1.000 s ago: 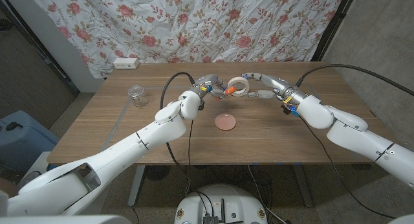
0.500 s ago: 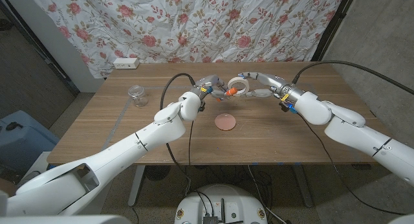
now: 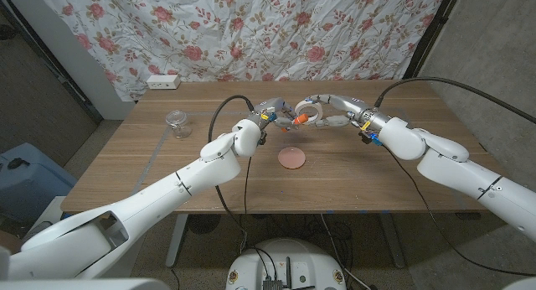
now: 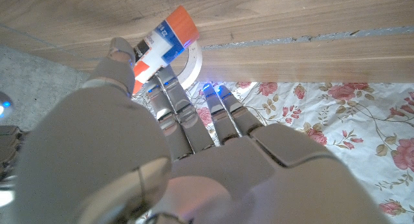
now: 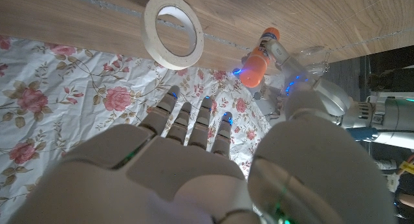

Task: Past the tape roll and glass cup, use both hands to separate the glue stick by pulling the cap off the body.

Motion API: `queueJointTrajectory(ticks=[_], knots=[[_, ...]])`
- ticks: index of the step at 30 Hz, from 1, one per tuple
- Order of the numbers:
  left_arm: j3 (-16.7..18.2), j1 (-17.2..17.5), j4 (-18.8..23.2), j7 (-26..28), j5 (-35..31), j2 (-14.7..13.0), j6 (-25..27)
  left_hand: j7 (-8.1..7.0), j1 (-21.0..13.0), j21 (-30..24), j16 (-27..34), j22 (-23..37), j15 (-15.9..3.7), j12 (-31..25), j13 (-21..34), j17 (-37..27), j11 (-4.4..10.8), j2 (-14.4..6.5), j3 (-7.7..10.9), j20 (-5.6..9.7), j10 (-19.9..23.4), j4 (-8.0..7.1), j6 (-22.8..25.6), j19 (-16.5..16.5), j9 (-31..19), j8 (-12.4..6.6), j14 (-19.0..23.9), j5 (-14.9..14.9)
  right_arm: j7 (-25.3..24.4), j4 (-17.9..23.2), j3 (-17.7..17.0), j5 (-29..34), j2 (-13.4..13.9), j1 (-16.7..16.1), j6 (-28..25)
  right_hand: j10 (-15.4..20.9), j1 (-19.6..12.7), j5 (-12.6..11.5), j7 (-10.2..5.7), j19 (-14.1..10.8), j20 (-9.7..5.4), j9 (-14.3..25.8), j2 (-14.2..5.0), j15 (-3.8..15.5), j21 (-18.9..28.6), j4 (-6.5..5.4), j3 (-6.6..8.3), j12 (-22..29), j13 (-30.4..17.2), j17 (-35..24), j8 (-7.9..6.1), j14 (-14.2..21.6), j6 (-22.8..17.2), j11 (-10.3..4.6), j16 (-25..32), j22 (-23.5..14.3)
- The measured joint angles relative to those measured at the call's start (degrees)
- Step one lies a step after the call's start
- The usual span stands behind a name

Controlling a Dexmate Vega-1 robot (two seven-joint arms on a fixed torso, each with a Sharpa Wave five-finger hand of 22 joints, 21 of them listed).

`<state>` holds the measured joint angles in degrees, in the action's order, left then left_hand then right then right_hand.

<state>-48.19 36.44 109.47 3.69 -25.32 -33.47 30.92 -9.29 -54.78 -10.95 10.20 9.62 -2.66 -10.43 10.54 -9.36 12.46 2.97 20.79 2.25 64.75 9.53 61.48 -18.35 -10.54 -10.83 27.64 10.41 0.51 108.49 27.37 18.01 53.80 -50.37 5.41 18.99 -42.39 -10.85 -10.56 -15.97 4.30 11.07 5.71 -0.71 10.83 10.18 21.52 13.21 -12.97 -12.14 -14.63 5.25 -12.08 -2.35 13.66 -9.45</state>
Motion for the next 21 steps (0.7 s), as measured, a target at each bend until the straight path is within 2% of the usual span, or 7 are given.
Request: queueJointTrajectory(ticks=[9,13,21], knots=[[-0.3,-0.2,-0.3,0.0,-0.4,0.1,-0.3,0.10,0.1,0.0,0.0,0.0,0.00,0.0,0.0,0.0,0.00,-0.1,-0.02,0.00,0.0,0.02,-0.1,0.0,0.0,-0.21,0.0,0.0,0.9,-0.5,0.9,0.8,-0.7,1.2,-0.2,0.9,0.0,0.0,-0.13,0.0,0.00,0.0,0.01,0.18,0.0,-0.17,0.17,0.0,0.0,0.0,-0.21,0.6,-0.8,-0.42,0.3,0.0],[-0.4,-0.4,-0.4,0.0,-0.5,0.2,-0.4,0.12,0.2,0.0,0.0,0.0,-0.22,0.0,0.0,0.0,-0.01,-0.2,-0.13,0.00,0.0,0.13,-0.1,0.0,0.0,-0.21,-0.2,0.0,1.2,-0.7,1.3,1.1,-1.0,1.6,-0.2,1.4,-0.7,0.0,-0.27,-0.2,-0.21,0.0,0.67,0.09,0.0,-0.24,0.24,0.0,0.0,0.0,-0.44,0.7,-1.2,-0.30,0.5,0.0],[-0.4,-0.5,-0.6,-0.2,-0.6,0.2,-0.6,0.22,0.4,0.0,0.0,0.0,-0.21,0.0,0.0,0.0,-0.11,-0.4,-0.11,0.00,-0.1,0.11,-0.2,0.0,0.0,-0.20,-0.2,0.0,1.6,-1.7,2.2,1.6,-1.9,2.6,-0.2,2.9,-1.5,0.0,-1.09,-0.4,-0.36,0.0,-0.15,0.92,0.0,-0.48,0.48,0.6,0.0,0.0,-1.02,1.9,-3.2,-1.05,0.8,0.0]])
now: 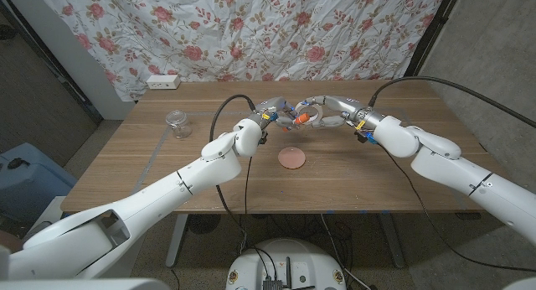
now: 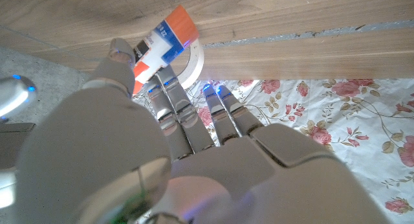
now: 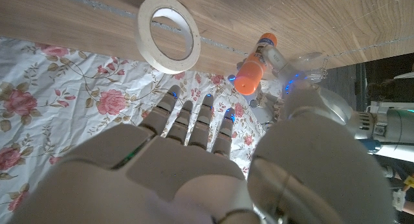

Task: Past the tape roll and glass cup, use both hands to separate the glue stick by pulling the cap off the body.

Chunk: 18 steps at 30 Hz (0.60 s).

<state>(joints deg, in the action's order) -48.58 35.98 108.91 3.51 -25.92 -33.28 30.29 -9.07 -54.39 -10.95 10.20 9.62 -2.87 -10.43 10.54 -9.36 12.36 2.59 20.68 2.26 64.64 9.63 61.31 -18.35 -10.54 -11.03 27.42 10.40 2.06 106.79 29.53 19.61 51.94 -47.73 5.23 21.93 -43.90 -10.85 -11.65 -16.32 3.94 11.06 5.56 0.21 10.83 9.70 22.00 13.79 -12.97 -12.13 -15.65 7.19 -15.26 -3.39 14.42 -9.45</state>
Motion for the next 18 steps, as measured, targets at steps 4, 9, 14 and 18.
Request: queueJointTrajectory(ticks=[4,9,14,18], knots=[[0.0,0.0,-0.1,-0.1,0.0,0.0,-0.1,-0.02,0.0,0.0,0.0,0.0,0.00,-0.2,0.0,0.0,-0.09,0.0,0.01,0.00,-0.1,0.00,0.0,0.0,0.0,0.01,0.0,0.0,0.0,-0.4,0.2,0.2,-0.3,0.3,0.1,1.6,-0.5,0.0,-0.33,-0.7,0.16,0.0,-0.46,0.43,0.0,0.00,0.00,0.4,-0.2,0.0,-0.45,0.8,-1.5,-0.73,0.4,0.0],[0.0,-0.1,-0.2,-0.1,0.0,0.0,-0.3,-0.02,0.0,0.0,0.0,0.0,0.00,-0.2,0.0,0.0,-0.06,0.0,0.03,0.00,-0.1,-0.03,0.0,0.0,0.0,0.02,0.0,0.0,-0.2,-0.8,0.5,0.5,-0.8,0.6,0.2,3.6,-0.8,0.0,-0.62,-0.9,-0.07,0.0,-0.73,1.10,0.0,0.00,0.00,0.8,-0.1,0.0,-0.89,2.2,-3.1,-0.97,0.8,0.0],[0.0,-0.2,-0.6,-0.2,0.0,0.1,-0.7,-0.02,0.0,0.0,0.0,0.0,0.00,-0.2,0.0,0.0,0.04,0.0,0.03,0.00,0.0,-0.03,0.0,0.0,0.0,0.19,0.0,0.0,-0.8,-1.1,0.7,0.8,-1.1,0.8,0.2,6.2,-2.1,0.0,-0.75,-1.6,-0.36,0.0,-0.75,1.94,0.0,0.00,0.00,1.3,-0.1,0.0,-1.43,3.6,-4.8,-1.38,1.5,0.0],[-0.1,-0.4,-0.9,-0.3,0.0,0.2,-0.9,-0.02,0.0,0.0,0.0,0.0,0.00,-0.2,0.0,0.0,0.04,0.0,0.03,0.00,0.0,-0.03,0.0,0.0,0.0,0.18,0.0,-0.1,-1.2,-1.4,0.9,1.1,-1.4,1.0,0.2,8.1,-2.1,0.0,-0.84,-2.0,-0.36,0.0,-0.74,2.01,0.0,0.00,0.00,1.5,-0.1,0.0,-1.77,5.0,-6.6,-2.30,1.8,0.0]])
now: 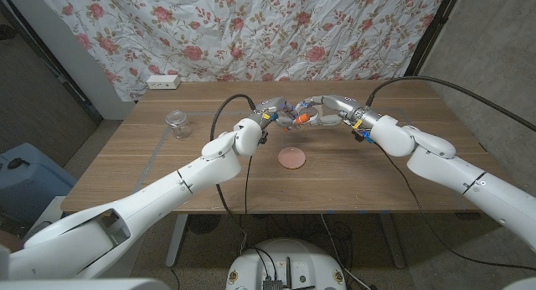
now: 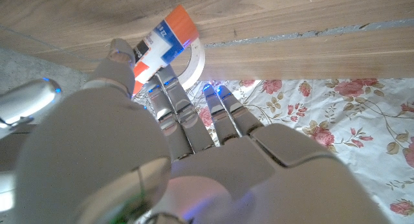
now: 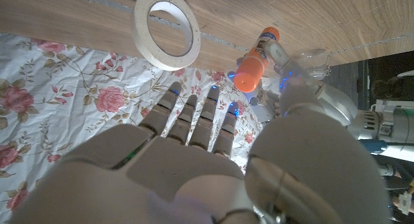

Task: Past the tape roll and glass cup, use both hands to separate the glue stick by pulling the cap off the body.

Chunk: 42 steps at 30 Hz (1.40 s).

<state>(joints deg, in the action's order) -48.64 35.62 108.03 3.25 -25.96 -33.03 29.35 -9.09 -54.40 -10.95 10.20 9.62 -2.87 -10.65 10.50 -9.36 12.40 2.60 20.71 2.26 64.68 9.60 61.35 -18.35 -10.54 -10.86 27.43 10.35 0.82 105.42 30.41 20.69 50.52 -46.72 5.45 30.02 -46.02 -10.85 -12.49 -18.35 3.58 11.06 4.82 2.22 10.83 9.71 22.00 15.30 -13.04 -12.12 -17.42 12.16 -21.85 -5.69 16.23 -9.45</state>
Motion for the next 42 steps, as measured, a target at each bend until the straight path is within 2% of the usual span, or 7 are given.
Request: queueJointTrajectory(ticks=[2,13,22,26,28,35,42], knots=[[0.0,-0.1,-0.1,0.0,0.0,0.0,-0.1,0.00,0.0,0.0,0.0,0.0,0.00,0.0,0.0,0.0,0.00,0.0,0.00,0.00,0.0,0.00,0.0,0.0,0.0,-0.06,0.0,0.0,-0.2,-0.2,0.1,0.1,-0.2,0.1,0.0,1.5,-0.5,0.0,0.11,-0.6,-0.20,0.0,0.54,-0.03,0.0,0.00,0.00,0.4,0.0,0.0,-0.43,0.9,-0.9,-0.39,0.1,0.0],[0.0,-0.3,-0.7,0.0,-0.1,0.3,-0.7,0.00,0.0,0.0,0.0,0.0,0.00,0.1,0.0,0.0,0.00,0.0,-0.24,0.00,0.0,-0.24,0.0,0.0,0.0,-0.19,0.0,-0.1,-1.4,-0.9,0.4,0.8,-0.9,0.4,0.1,6.4,-1.2,0.0,0.08,-1.7,-0.45,0.0,-0.16,0.08,0.0,-0.24,-0.25,0.8,0.3,0.0,-1.86,4.0,-5.6,-1.83,1.4,0.0],[-0.1,-0.5,-1.0,-0.2,-0.1,0.4,-1.2,0.00,0.0,0.0,0.0,0.0,0.00,0.1,0.0,0.0,0.00,0.0,-0.25,0.00,0.0,-0.23,0.0,0.0,0.0,-0.18,0.0,0.1,-2.5,-1.3,0.5,1.1,-1.3,0.4,0.0,8.6,-1.5,-0.4,-0.08,-2.6,-1.01,0.3,0.13,0.13,0.0,-0.48,-0.48,0.8,0.5,0.0,-2.97,5.6,-8.6,-2.95,2.4,0.0],[-0.1,-0.5,-1.1,-0.3,-0.1,0.4,-1.4,0.00,0.0,0.0,0.0,0.0,0.21,0.1,0.0,0.0,0.00,0.0,-0.25,0.00,0.0,-0.23,0.0,0.0,0.0,-0.17,-0.2,0.1,-2.8,-1.4,0.6,1.3,-1.3,0.3,0.0,10.2,-2.6,-0.4,-0.22,-2.8,-1.22,0.5,-0.62,0.14,0.0,-0.47,-0.48,1.3,0.5,-0.3,-3.18,6.4,-9.4,-3.20,2.7,0.0],[-0.1,-0.5,-1.1,-0.3,-0.1,0.4,-1.5,0.00,0.0,0.0,0.0,0.0,0.21,0.1,0.0,0.0,0.00,0.0,-0.25,0.00,0.0,-0.23,0.0,0.0,0.0,-0.17,-0.2,0.1,-3.1,-1.4,0.6,1.5,-1.4,0.2,-0.1,10.9,-3.6,-0.4,-0.20,-2.8,-1.23,0.6,-0.01,0.14,0.0,-0.47,-0.48,1.3,0.5,-0.3,-3.38,6.8,-9.8,-3.75,3.1,0.0],[-0.1,-0.4,-1.0,-0.3,-0.3,0.3,-1.7,0.00,-0.1,0.0,0.0,0.0,0.21,0.0,0.0,0.0,0.00,0.1,-0.31,0.00,0.0,-0.17,0.0,0.0,0.0,-0.15,-0.2,0.1,-4.0,-1.4,0.7,1.9,-1.5,-0.1,-0.3,12.8,-4.0,-0.4,-0.11,-3.7,-1.28,0.6,-0.38,0.43,0.0,-0.15,-0.16,1.3,0.5,-0.3,-3.38,8.1,-10.5,-4.57,3.5,0.0],[-0.1,-0.1,-0.6,-0.3,-0.4,0.1,-1.8,0.00,-0.1,0.0,0.0,0.0,0.21,0.0,0.0,0.0,0.00,0.1,-0.32,0.00,0.0,-0.16,0.0,0.0,0.0,0.01,-0.2,0.1,-4.8,-1.4,0.7,2.2,-1.6,-0.5,-0.6,15.2,-4.7,-0.4,-0.11,-4.3,-1.84,0.8,-0.54,0.20,0.0,-0.34,-0.35,1.7,0.5,-0.5,-4.33,9.2,-11.9,-5.01,4.4,0.0]])
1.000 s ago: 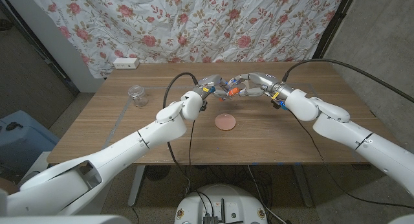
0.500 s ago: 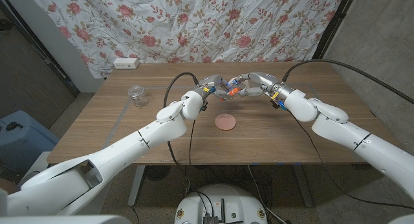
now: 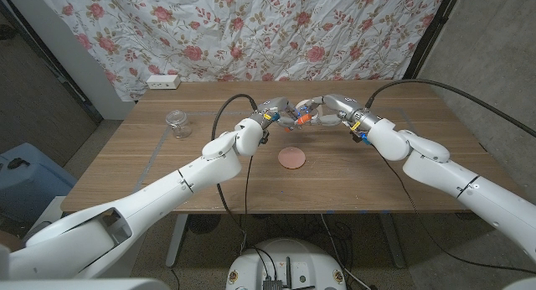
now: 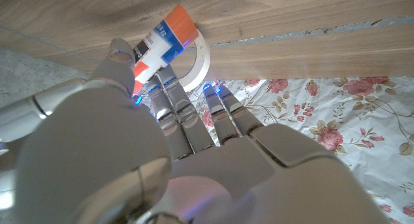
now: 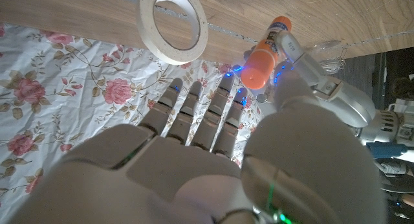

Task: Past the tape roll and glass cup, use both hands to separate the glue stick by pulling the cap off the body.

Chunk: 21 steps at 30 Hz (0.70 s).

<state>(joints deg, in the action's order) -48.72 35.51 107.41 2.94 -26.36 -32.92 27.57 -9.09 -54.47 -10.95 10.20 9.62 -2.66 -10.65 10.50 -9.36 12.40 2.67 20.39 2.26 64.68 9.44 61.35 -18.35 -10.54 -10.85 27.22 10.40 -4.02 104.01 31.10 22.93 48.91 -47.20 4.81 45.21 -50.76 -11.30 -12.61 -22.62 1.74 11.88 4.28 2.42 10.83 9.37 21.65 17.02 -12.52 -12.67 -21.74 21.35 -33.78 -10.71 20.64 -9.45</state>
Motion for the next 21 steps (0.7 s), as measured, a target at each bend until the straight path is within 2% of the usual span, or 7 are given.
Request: queueJointTrajectory(ticks=[6,8,21], knots=[[0.1,0.1,0.1,0.0,-0.2,-0.1,-0.1,0.00,0.0,0.0,0.0,0.0,0.00,0.0,0.0,0.0,0.00,0.0,-0.01,0.12,0.0,0.02,0.0,0.1,0.0,-0.19,0.0,0.0,-0.8,-0.1,0.0,0.0,-0.2,-0.3,0.0,3.0,-0.6,0.0,0.01,-0.4,-0.40,0.3,-0.59,-0.06,0.0,-0.23,-0.57,0.0,0.0,-0.3,-1.00,1.3,-2.7,-0.83,0.8,0.0],[0.1,0.2,0.2,0.0,-0.3,-0.1,-0.1,0.00,0.0,0.0,0.0,0.0,0.00,0.0,0.0,0.0,0.00,0.0,-0.09,0.12,0.0,0.09,0.0,0.1,0.0,-0.19,0.0,0.0,-1.0,-0.1,0.0,0.0,-0.2,-0.4,0.0,3.2,-1.4,0.0,0.00,-0.4,-0.41,0.3,0.21,0.17,0.0,-0.28,-0.62,0.0,0.0,-0.3,-1.43,1.5,-3.1,-0.97,1.0,0.0],[0.1,0.3,0.3,0.0,-0.8,-0.1,-0.2,0.00,0.2,0.0,0.0,0.0,0.00,0.0,0.0,0.0,0.00,-0.2,-0.17,0.21,0.0,0.17,0.0,0.2,0.0,-0.19,0.0,-0.1,-2.8,-0.9,-0.5,-0.3,-0.5,-1.0,0.6,6.1,-1.5,0.0,0.04,-1.4,-0.62,0.5,0.19,0.14,0.0,-0.36,-1.50,0.0,-0.1,-0.5,-3.06,3.8,-6.8,-1.61,2.5,0.0]])
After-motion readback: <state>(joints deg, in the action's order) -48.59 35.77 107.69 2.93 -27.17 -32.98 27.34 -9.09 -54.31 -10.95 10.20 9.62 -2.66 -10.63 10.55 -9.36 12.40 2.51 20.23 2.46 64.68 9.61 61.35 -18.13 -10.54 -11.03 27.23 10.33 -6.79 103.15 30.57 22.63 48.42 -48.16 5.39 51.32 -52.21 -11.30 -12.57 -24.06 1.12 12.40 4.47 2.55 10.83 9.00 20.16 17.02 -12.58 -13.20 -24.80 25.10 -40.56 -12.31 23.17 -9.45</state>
